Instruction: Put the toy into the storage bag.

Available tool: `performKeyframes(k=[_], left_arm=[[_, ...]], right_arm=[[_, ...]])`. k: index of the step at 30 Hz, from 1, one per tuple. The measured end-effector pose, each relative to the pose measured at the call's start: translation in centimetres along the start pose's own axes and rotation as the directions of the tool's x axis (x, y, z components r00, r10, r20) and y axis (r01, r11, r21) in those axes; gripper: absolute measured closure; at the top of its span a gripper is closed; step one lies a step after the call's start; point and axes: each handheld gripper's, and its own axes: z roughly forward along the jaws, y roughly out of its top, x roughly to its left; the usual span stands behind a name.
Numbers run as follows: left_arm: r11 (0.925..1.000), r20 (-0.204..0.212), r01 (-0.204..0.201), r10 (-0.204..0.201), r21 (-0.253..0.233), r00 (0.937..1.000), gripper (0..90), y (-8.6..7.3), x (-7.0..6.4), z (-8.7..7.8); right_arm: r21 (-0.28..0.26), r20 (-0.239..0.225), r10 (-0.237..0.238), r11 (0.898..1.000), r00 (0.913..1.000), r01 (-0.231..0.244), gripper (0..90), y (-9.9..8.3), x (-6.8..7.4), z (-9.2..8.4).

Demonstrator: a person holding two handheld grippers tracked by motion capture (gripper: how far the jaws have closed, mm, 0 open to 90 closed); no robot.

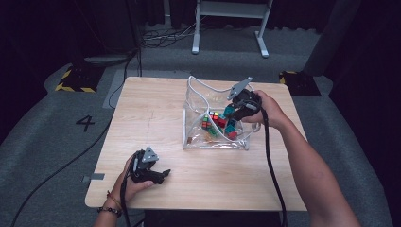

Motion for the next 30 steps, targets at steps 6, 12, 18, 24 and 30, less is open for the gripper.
performKeyframes(k=[6, 12, 18, 24, 30], left_arm=[[1.0, 0.0, 0.0, 0.0, 0.0, 1.0, 15.2, 0.0, 0.0, 0.0], [1.0, 0.0, 0.0, 0.0, 0.0, 1.0, 15.2, 0.0, 0.0, 0.0], [1.0, 0.0, 0.0, 0.0, 0.0, 1.0, 15.2, 0.0, 0.0, 0.0], [1.0, 0.0, -0.001, 0.001, 0.0, 1.0, 15.1, 0.0, 0.0, 0.0], [1.0, -0.001, -0.001, 0.001, 0.0, 1.0, 15.1, 0.0, 0.0, 0.0]], right_arm=[[0.054, -0.022, 0.003, 0.999, 0.9998, -0.002, 59.2, -0.3, -0.1, 0.4], [0.117, -0.003, -0.006, 0.993, 1.0, 0.006, 59.1, -1.1, -0.4, 0.4], [0.153, 0.014, -0.011, 0.988, 0.9998, 0.008, 59.2, -2.4, -0.8, -0.3], [0.167, 0.022, 0.006, 0.986, 0.9997, -0.01, 59.2, -3.6, -1.2, -0.6], [0.191, 0.029, -0.002, 0.982, 0.9996, -0.003, 59.2, -3.7, -1.3, -0.6]])
